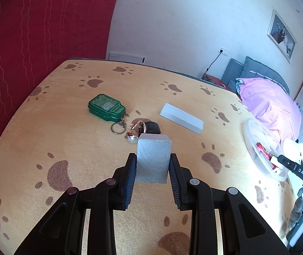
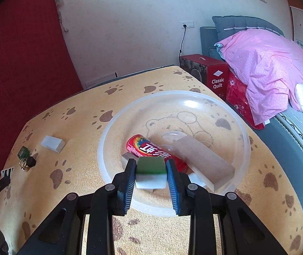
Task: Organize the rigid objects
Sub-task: 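Carry the white piece and green block toward the clear bowl, then lower the green block into the bowl and open the right tool while the left tool lowers the white piece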
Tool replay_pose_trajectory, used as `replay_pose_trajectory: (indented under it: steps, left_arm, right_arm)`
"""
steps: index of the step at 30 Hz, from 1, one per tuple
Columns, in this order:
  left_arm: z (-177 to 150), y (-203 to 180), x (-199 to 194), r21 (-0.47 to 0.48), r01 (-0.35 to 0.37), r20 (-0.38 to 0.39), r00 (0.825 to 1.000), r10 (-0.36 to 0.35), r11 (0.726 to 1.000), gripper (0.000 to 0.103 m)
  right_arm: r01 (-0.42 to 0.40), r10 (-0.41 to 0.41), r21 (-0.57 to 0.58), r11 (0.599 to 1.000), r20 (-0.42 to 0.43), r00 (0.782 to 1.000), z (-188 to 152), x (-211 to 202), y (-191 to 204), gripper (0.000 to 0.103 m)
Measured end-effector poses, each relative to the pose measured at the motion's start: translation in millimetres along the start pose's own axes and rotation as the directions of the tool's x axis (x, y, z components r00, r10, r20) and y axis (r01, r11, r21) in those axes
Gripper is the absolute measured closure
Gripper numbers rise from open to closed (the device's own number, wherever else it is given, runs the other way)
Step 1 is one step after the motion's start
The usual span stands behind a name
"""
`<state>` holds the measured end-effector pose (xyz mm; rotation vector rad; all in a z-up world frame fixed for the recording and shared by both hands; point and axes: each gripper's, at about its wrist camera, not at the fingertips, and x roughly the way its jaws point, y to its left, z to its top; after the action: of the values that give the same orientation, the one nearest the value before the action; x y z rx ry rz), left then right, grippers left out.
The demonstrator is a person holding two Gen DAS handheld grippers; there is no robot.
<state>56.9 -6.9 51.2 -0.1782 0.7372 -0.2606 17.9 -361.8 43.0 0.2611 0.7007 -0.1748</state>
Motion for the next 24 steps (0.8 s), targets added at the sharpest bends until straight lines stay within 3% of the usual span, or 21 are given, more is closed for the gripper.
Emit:
replay_pose_trajectory:
  steps: [3, 20, 24]
  left_arm:
    - [-1.2, -14.9, 0.0, 0.026, 0.012, -0.006, 1.0, -0.012, 1.0, 0.072]
    - [-8.7, -109.7, 14.8, 0.195, 0.095, -0.06, 0.995, -0.085, 0.976, 0.072]
    - [-11.1, -134.4, 20.8, 0.237, 0.119, -0.075, 0.992, -0.104, 0.964, 0.072]
  right_arm:
    - [0.011, -0.011, 0.007, 1.0, 0.009, 1.0, -1.1, -0.9, -6.6, 0.062]
    - [0.049, -0.045, -0.031, 0.998, 0.134, 0.99, -15.6, -33.8, -27.9, 0.038]
    - [0.078, -0.069, -0.043, 0.996, 0.171, 0.983, -19.8, -39.6, -28.9, 0.027]
